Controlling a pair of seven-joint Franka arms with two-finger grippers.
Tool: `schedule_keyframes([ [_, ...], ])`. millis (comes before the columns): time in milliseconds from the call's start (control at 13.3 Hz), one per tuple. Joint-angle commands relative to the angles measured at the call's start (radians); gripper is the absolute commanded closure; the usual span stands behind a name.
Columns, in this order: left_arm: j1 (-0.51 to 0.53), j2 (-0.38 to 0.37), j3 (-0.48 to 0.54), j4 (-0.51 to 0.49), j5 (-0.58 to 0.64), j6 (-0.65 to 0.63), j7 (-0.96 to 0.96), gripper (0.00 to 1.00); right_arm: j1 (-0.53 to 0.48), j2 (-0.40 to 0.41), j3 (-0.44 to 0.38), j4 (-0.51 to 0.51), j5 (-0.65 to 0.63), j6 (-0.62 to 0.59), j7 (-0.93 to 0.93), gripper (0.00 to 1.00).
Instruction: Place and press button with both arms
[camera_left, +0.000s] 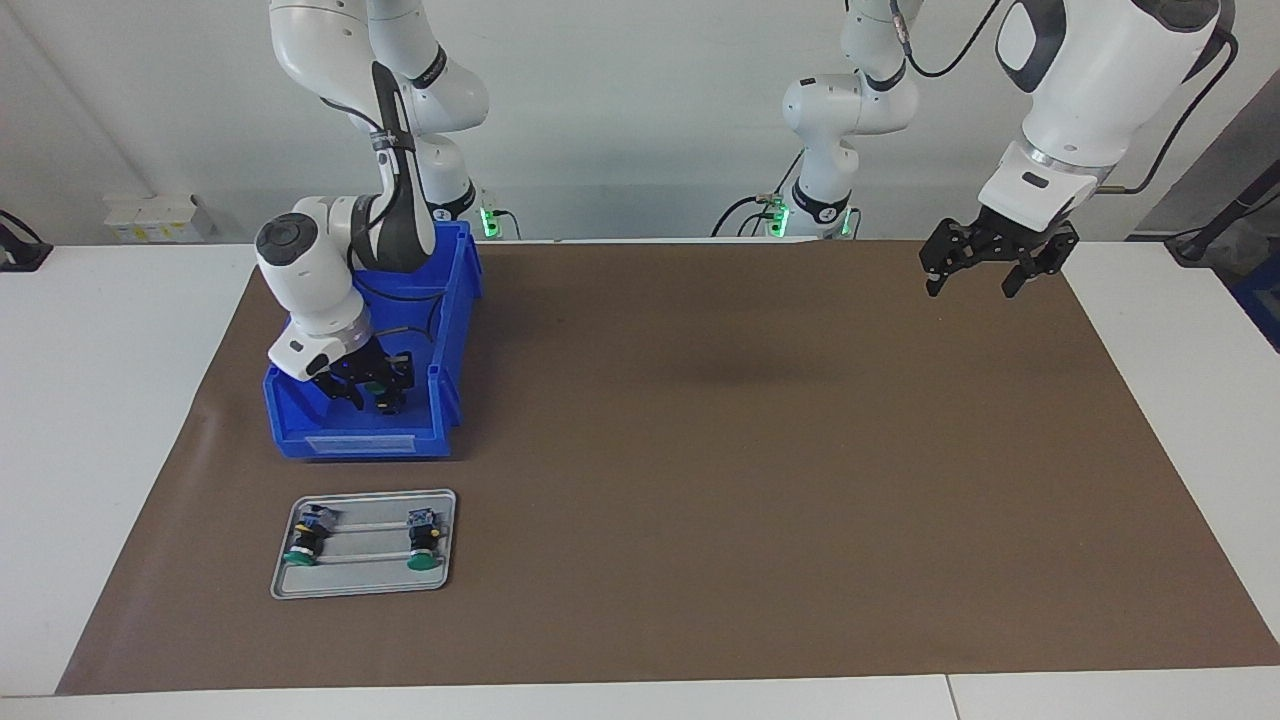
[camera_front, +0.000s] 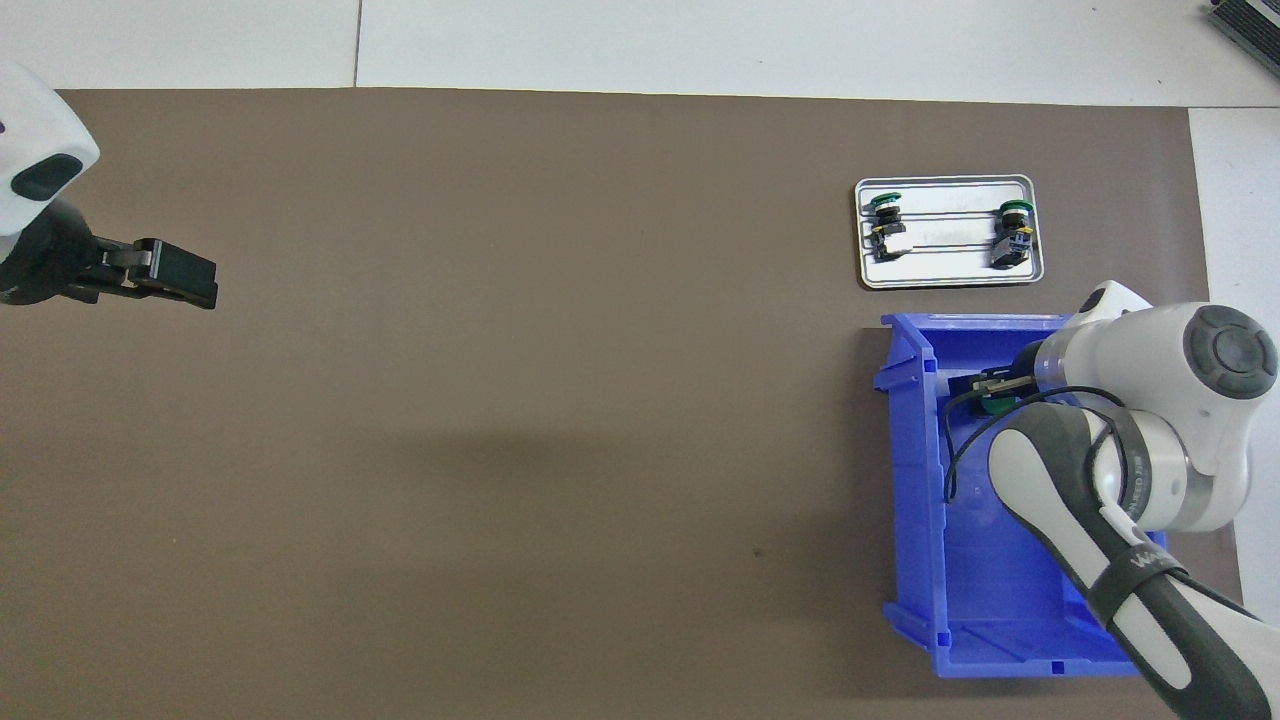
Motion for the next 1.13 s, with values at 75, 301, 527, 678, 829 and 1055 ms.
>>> schedule_keyframes([
  [75,0.011,-0.024,-0.007,-0.029,0.015,0.006,0.008,0.00,-0.010,-0.033,0.011,0.242,0.017,-0.251,0.126,0.00],
  [301,0.011,-0.024,-0.006,-0.029,0.015,0.006,0.008,0.00,-0.016,-0.041,0.008,0.445,0.015,-0.492,0.172,0.00],
  [527,0.011,-0.024,-0.007,-0.029,0.015,0.006,0.008,0.00,-0.024,-0.084,0.007,0.562,0.003,-0.661,0.202,0.00],
  [678,0.011,-0.024,-0.006,-0.029,0.015,0.006,0.008,0.00,-0.031,-0.091,0.004,0.657,-0.004,-0.829,0.203,0.00],
  [829,0.011,-0.024,-0.007,-0.029,0.015,0.006,0.008,0.00,-0.042,-0.139,0.007,0.667,-0.014,-0.882,0.247,0.00],
  [1055,0.011,-0.024,-0.005,-0.029,0.015,0.006,0.008,0.00,-0.069,-0.206,0.007,0.554,-0.031,-0.887,0.252,0.00],
])
